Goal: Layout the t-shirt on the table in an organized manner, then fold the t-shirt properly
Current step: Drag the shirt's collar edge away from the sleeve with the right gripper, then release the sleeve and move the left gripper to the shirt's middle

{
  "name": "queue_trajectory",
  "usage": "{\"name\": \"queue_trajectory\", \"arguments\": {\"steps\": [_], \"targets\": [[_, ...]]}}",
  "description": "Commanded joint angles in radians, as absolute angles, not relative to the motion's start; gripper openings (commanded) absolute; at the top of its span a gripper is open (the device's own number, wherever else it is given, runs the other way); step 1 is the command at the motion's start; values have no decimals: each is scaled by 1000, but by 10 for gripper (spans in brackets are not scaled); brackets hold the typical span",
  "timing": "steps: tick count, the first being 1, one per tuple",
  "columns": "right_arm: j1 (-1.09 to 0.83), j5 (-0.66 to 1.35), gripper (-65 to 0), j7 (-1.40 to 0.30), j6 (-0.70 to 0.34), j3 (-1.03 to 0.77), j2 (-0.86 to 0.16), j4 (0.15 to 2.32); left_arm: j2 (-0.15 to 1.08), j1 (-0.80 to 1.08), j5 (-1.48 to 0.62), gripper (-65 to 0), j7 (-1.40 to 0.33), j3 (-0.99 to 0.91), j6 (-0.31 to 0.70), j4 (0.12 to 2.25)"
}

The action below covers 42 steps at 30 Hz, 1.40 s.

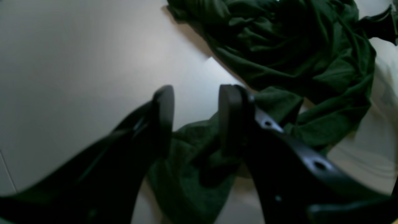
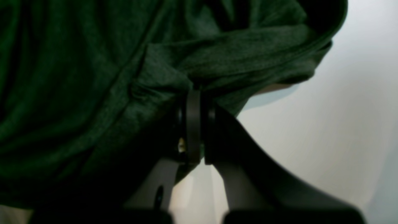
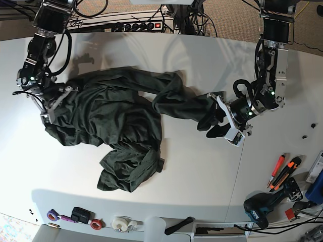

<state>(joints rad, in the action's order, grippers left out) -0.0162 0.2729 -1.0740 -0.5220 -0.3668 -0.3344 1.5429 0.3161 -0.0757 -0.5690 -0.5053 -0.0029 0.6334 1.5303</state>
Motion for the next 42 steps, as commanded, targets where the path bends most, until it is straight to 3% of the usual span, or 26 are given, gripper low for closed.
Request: {"name": "queue_trajectory", "arguments": {"steps": [1,12,16,23,26,34,41,42], "targets": [[-3,270,-650,-1070,-522,-376,-367,1558,324,-94,-584,-405,-482,-9,641,1547],[-2,289,-650,-1044,-486,-506,-443,1558,324,-94,-584,-405,-482,-9,641,1547],[-3,464,-650,-1098,-496,-637,-443,1558,324,-94,-584,-405,-479,-9,641,1547],[-3,830,-650,-1388,-603,-830,-443,1558,324,-94,-585,-405,-479,-9,641,1547],[-14,900,-650,-1396,-624,-902,-444,1558,324,-94,-585,-405,-479,-9,641,1547],[-118,887,-650,-1396,-657,-1048,-446,1557,324,-94,-585,-405,-479,-9,641,1547],[-138,805,-650,-1319,-658,-1058,-446,1557,324,-94,-618,-405,-505,-9,656,1547],[-138,811,-624,-1318,-658,-1052,-446,1557,324,-94,-629,-405,-511,-9,657,1547]]}}
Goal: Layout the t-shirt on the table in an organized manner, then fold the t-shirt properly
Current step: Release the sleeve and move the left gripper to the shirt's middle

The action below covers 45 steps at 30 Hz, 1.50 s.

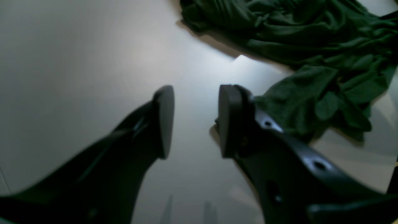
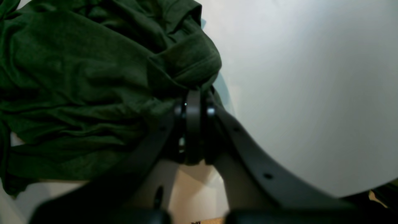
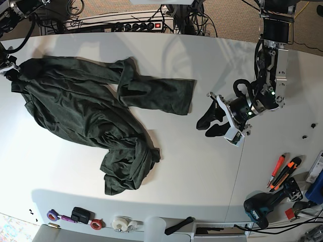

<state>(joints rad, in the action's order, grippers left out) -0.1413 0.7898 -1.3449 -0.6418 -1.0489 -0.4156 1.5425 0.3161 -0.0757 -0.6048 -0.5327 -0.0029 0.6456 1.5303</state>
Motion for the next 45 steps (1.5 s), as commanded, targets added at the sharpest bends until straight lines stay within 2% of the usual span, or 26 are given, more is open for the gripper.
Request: {"name": "queue_trajectory", "arguments": {"steps": [1,3,7,15,19,26,30,32,34,36,41,45], "targets": [[-138,817,-599,-1316,-658,-1047,-446,1557,324,-94,-641,-405,-517,-9,669,1547],[-138,822,-575,-1315,-658,-1034,-446,1557,322,-94,-660,-405,-517,-8,698,1547],[-138,822,-575,-1315,-658,-1008,-445,1557,284,-101,-639,-405,-516,17,693,1546],[-138,821,-575,-1316,-658,-973,-443,1557,204,-249,-447,-403,-516,268,407,1476],[-138,818,-575,-1316,-659,-973,-443,1557,150,-355,-418,-365,-496,334,332,1344],[-135,818,-575,-1295,-659,-973,-446,1557,30,-514,-419,-358,-427,334,337,1018],[-132,819,-573,-1246,-659,-975,-495,1557,-4,-554,-419,-358,-418,334,349,936],[-132,819,-513,-1241,-659,-975,-536,1557,-5,-554,-419,-358,-419,334,364,935],[-132,819,-410,-1232,-658,-975,-574,1557,-2,-548,-419,-358,-419,334,363,935],[-132,822,-358,-1216,-651,-975,-605,1557,1,-545,-419,-358,-419,334,363,935],[-82,862,-358,-1204,-613,-974,-616,1557,1,-543,-435,-358,-418,334,363,935],[-23,917,-358,-1205,-639,-961,-546,1557,-2,-543,-449,-358,-384,334,366,935]]}}
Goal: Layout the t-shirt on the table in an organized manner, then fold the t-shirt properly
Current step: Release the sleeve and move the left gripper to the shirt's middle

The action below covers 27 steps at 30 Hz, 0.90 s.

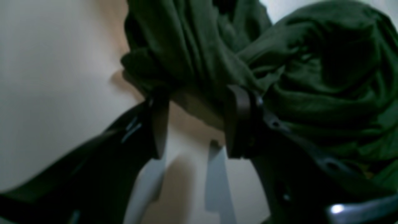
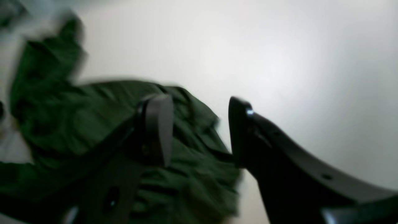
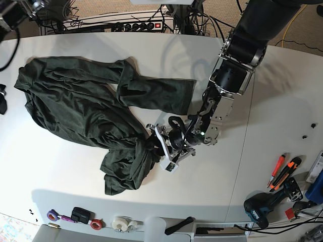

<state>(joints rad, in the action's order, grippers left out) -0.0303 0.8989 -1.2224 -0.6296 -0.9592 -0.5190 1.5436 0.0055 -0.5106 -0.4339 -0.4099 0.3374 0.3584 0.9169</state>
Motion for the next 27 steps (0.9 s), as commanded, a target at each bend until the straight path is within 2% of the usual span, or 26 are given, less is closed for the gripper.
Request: {"name": "queue_trajectory", "arguments": {"steps": [1,5,10,16,22,27], "targets": [[-14,916,-358,-1203,-642,-945,-524,1557,-3,-543,-449,-358,-384,334,366,935],[3,897,-358,-1166,-644,-805,-448,1555,-14,-543,-448,-358,-385,334,366,935],[10,678,-358,-959,-632,-554,-397,1555,-40,-543,-449,-358,-395,334,384,935],[83,501,-358,-906,-566,-314,-343,1555,-44,-526,-448,-358,-404,334,449,935],[157,418,-358,-868,-527,-181,-324,1555,-44,-502,-448,-358,-429,334,588,935],[187,418,-358,-863,-514,-130,-324,1555,-44,-471,-448,-358,-399,334,603,935]]}}
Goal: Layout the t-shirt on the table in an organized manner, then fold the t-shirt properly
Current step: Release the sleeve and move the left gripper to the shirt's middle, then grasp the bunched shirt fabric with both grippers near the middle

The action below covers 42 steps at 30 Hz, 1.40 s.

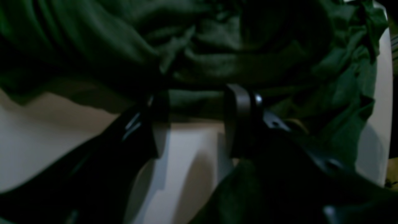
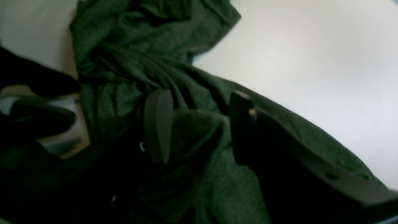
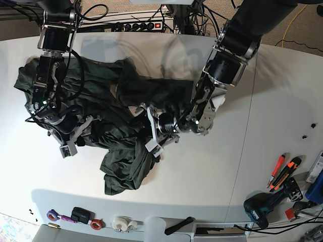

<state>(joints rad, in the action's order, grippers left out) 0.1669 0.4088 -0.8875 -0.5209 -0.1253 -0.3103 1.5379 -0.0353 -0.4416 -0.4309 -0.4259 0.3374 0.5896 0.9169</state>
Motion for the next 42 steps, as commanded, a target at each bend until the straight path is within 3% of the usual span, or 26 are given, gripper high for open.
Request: {"name": "queue_trajectory", "arguments": {"steps": [1,7,11,17,19,22,26,38,42], "targets": [[186,418,-358,-860,-515,-130,-323,1555,-44,-464,-448,-358,-382,334,603,935],[185,417,-361,-856,-515,-130,-290,1555,-68,-445,-447,-361,-358,334,572,935],[185,417,-419,-855,-515,-130,-249,1531,-117,-448,-375,-367,-327,334,571,935],[186,417,-480,-828,-515,-130,-227,1448,-157,-449,-276,-398,-310,351,459,935],[186,412,-497,-825,-516,-130,-227,1430,-157,-448,-236,-436,-306,374,394,933],[186,379,-497,-795,-516,-130,-227,1414,-157,-446,-160,-547,-306,433,301,928],[192,337,-497,-748,-514,-130,-227,1412,-149,-437,-145,-638,-349,542,250,928],[262,242,-497,-720,-447,-130,-227,1411,-148,-354,1,-642,-517,724,154,930],[266,335,-501,-751,-489,-130,-224,1411,-147,-349,0,-642,-507,724,154,930]]}}
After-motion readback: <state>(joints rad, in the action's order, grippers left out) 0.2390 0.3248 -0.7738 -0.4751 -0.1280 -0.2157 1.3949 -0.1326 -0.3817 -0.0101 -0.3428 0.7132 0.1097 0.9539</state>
